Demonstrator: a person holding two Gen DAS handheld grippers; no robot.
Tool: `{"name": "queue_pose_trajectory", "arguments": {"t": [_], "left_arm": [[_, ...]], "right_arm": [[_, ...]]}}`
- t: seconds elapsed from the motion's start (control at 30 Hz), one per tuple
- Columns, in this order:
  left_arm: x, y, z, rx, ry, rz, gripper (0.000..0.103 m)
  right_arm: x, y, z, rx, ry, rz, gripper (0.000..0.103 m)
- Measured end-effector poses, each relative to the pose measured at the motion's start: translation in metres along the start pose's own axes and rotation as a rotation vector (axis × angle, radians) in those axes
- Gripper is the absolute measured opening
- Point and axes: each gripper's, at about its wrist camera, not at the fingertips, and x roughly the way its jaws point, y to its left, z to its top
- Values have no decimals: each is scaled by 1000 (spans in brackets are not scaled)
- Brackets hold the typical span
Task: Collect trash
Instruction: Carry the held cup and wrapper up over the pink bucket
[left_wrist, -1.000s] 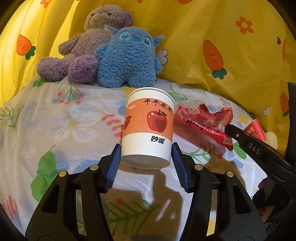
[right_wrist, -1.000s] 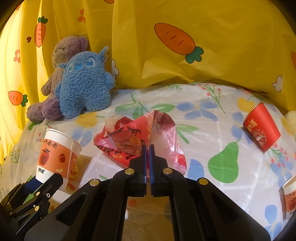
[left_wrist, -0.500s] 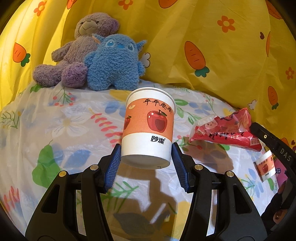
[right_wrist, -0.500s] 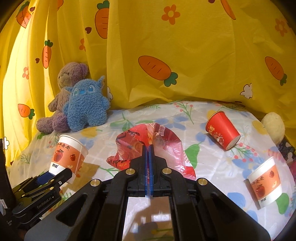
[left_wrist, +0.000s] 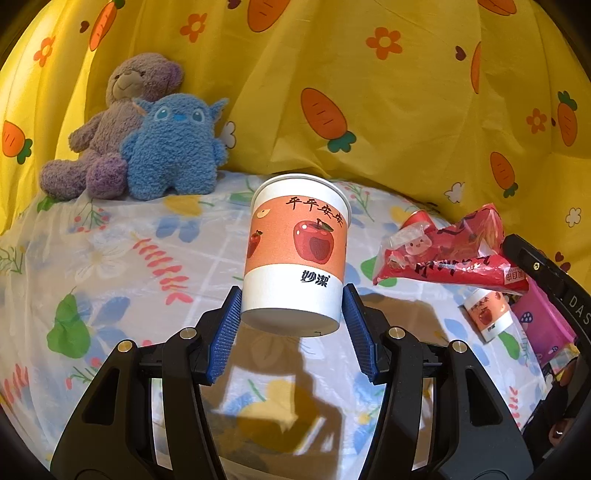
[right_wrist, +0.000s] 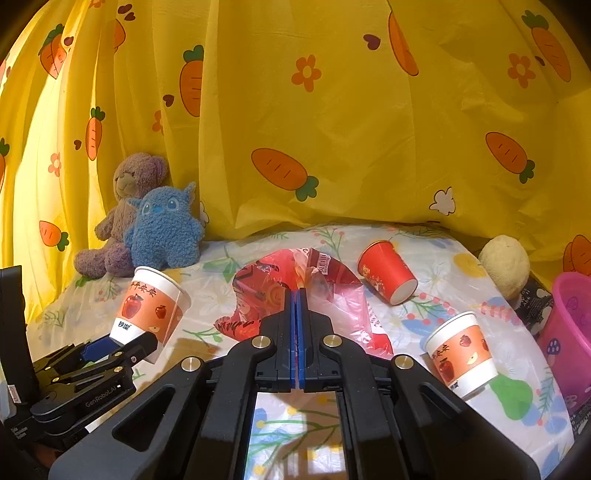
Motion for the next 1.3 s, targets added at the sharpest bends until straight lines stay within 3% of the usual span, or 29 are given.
{"name": "queue_pose_trajectory", "arguments": {"t": [0.67, 1.3], "left_arm": [[-7, -105, 18, 164, -29, -167, 54], [5, -269, 33, 354, -24, -481, 54]], "right_arm": [[-53, -73, 15, 45, -103, -120, 1], [-108, -193, 26, 166, -199, -421, 1]]}}
